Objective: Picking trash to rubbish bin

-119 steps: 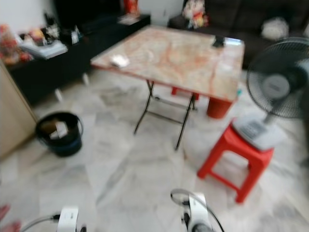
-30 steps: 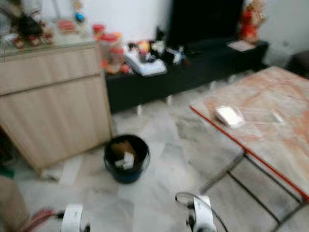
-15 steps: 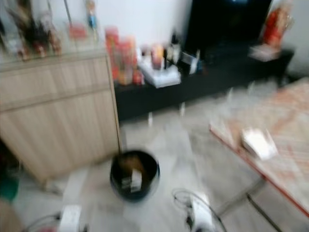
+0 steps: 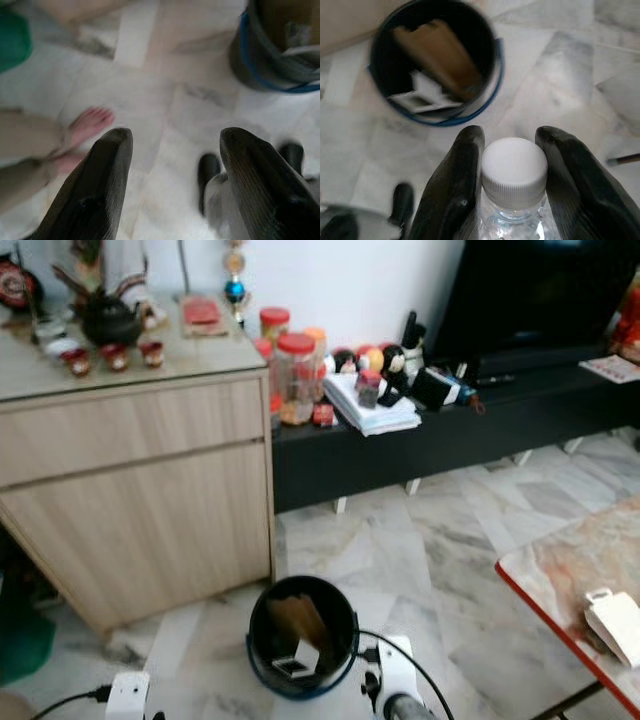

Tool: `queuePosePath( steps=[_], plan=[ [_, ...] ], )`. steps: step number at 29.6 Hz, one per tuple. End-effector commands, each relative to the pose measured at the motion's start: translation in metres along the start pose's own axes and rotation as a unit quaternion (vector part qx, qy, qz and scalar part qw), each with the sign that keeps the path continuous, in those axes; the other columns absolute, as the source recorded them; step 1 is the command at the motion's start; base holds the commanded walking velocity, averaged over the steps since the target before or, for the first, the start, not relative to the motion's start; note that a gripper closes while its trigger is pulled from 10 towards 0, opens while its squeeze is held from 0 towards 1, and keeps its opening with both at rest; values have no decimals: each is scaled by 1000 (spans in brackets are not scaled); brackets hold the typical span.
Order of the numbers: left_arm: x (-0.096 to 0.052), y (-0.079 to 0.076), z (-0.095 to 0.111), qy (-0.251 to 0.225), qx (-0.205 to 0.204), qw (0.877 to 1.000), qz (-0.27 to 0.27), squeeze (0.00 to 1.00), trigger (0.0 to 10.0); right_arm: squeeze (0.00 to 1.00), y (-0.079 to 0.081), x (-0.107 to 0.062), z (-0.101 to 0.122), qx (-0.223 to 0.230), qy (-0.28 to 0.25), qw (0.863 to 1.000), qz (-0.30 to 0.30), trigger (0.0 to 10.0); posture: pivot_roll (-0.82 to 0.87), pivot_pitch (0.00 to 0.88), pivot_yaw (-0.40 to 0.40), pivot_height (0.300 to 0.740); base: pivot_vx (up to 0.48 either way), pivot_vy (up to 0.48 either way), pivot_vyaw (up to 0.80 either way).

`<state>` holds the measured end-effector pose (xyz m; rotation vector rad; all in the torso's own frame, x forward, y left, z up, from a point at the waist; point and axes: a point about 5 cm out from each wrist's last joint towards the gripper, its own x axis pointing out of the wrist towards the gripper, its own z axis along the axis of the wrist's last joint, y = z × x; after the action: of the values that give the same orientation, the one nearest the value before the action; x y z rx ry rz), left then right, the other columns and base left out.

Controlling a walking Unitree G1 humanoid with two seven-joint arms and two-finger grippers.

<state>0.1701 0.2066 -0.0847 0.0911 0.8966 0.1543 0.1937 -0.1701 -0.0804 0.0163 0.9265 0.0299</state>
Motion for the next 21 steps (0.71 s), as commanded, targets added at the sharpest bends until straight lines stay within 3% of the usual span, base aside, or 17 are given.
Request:
queuePosePath(
  steps=[1, 12, 19, 21],
  plan=[
    [0, -6, 0, 0, -2, 1000, -7, 0, 10000, 0, -6, 0, 1, 4, -1, 1000, -9, 10000, 44, 0, -75, 740, 480, 0, 0],
    [0, -9, 1, -3, -6, 1000, -10, 0, 10000, 0, -8, 0, 3, 1, -1, 1000, -11, 10000, 46, 0, -82, 740, 450, 0, 0],
    [0, -10, 2, -7, -10, 1000, -14, 0, 10000, 0, -4, 1, 12, -5, -14, 1000, -4, 10000, 46, 0, -82, 740, 0, 0, 0],
    [0, -10, 3, -10, -10, 1000, -12, 0, 10000, 0, 4, 4, 31, -12, -44, 999, 14, 10000, 46, 0, -82, 740, 0, 0, 0]
  ],
)
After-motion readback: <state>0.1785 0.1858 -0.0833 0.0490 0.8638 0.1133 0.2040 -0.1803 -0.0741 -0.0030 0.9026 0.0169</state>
